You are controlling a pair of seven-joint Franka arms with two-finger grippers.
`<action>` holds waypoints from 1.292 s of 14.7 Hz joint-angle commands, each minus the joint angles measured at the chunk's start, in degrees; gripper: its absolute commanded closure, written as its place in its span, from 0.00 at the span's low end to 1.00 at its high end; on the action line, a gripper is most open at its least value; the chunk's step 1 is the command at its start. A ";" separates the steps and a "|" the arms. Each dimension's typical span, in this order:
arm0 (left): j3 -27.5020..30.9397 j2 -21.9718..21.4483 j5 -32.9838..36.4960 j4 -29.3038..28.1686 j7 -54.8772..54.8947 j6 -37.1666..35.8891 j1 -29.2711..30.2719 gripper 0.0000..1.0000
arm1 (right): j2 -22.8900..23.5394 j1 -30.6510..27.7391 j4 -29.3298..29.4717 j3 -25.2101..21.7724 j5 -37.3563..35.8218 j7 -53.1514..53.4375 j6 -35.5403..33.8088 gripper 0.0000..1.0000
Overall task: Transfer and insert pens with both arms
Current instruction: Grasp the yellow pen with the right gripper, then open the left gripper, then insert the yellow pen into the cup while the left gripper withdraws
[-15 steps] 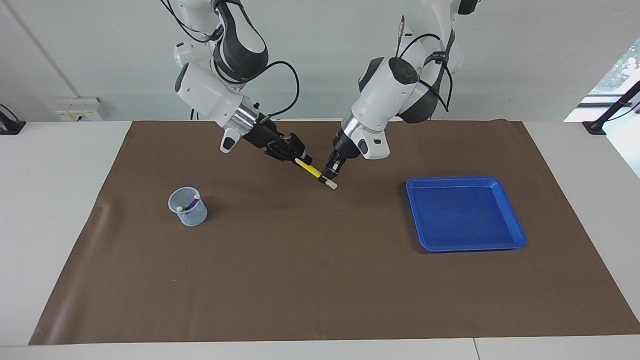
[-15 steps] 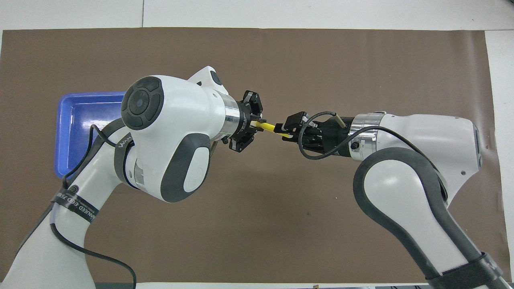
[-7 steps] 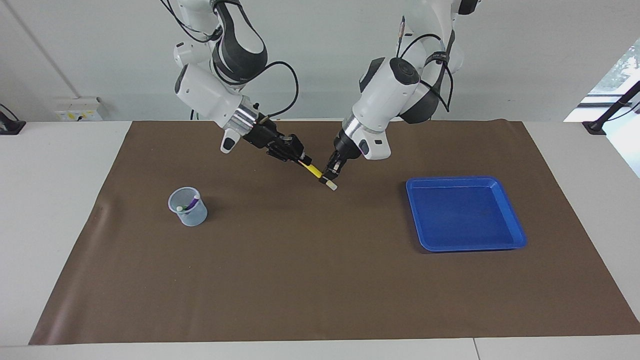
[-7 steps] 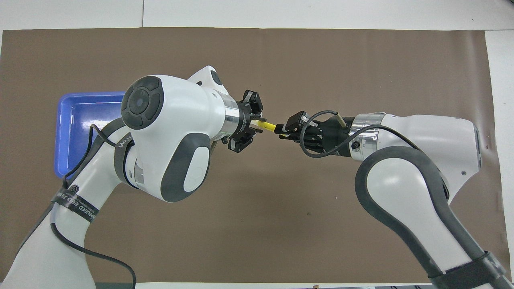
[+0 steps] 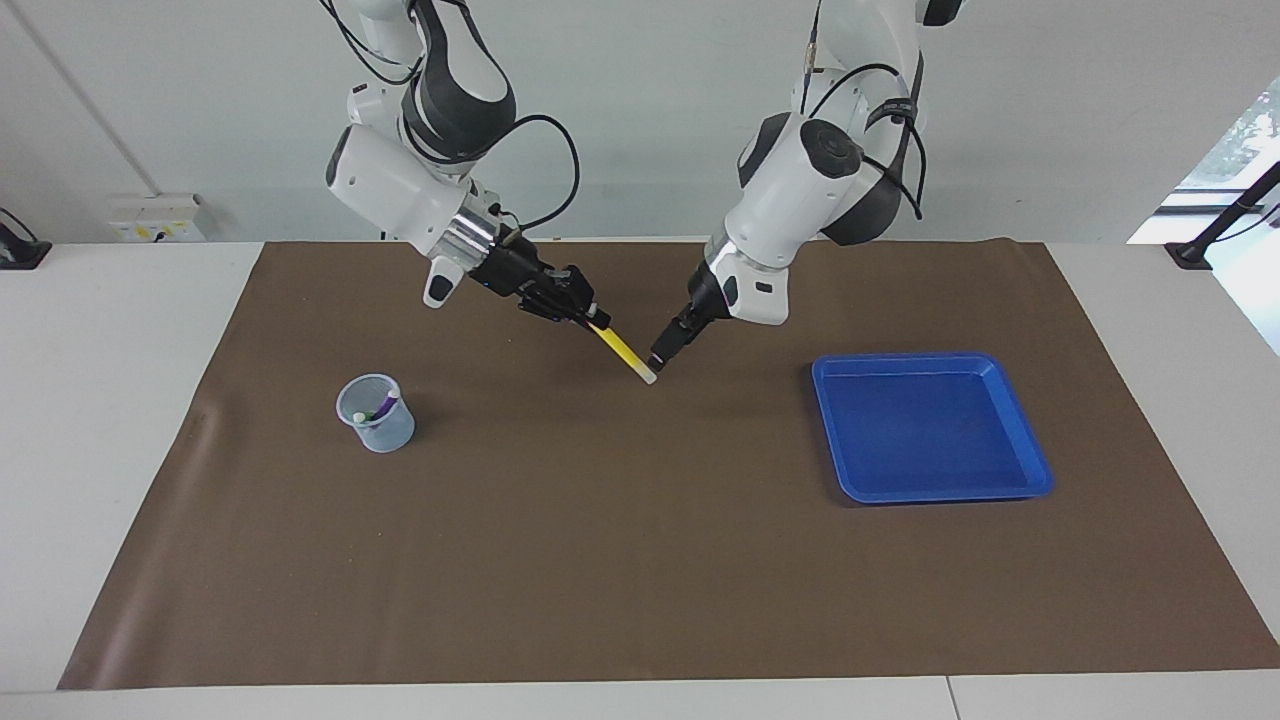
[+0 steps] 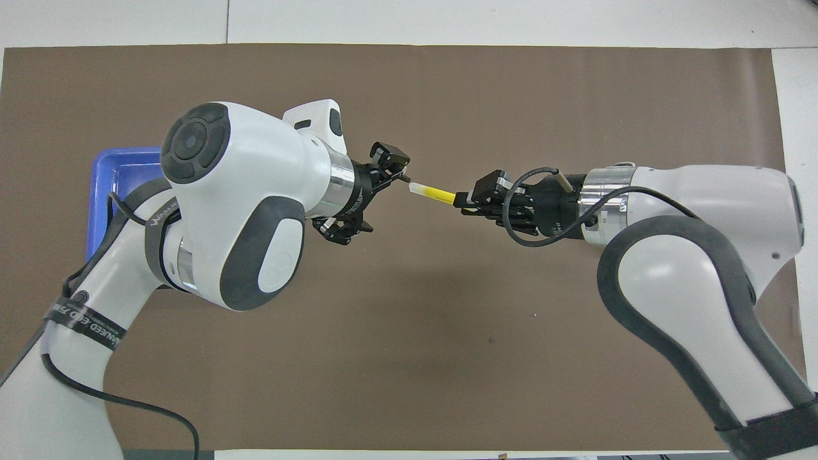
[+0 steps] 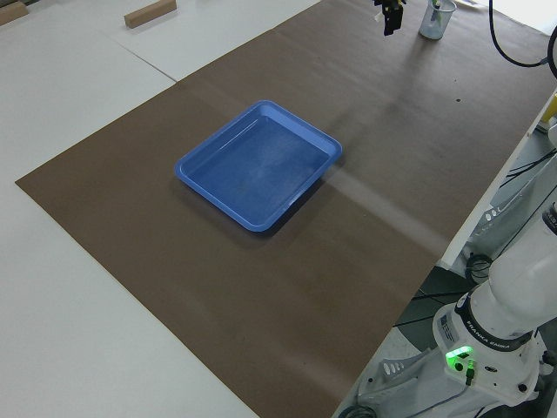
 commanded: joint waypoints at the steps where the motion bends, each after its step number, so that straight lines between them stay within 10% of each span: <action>1: 0.01 -3.52 3.85 -3.47 13.03 -3.83 4.01 0.00 | 2.44 -6.88 7.46 0.30 -12.51 -3.96 -11.73 1.00; 9: 0.01 -10.46 13.88 -10.93 44.59 -8.59 16.04 0.00 | 6.92 -14.72 23.66 0.30 -51.62 -34.43 -29.53 1.00; 19: 0.09 -13.46 18.63 -1.38 62.55 -24.74 27.22 0.00 | 1.74 -18.33 7.14 0.21 -57.56 -40.98 -19.08 1.00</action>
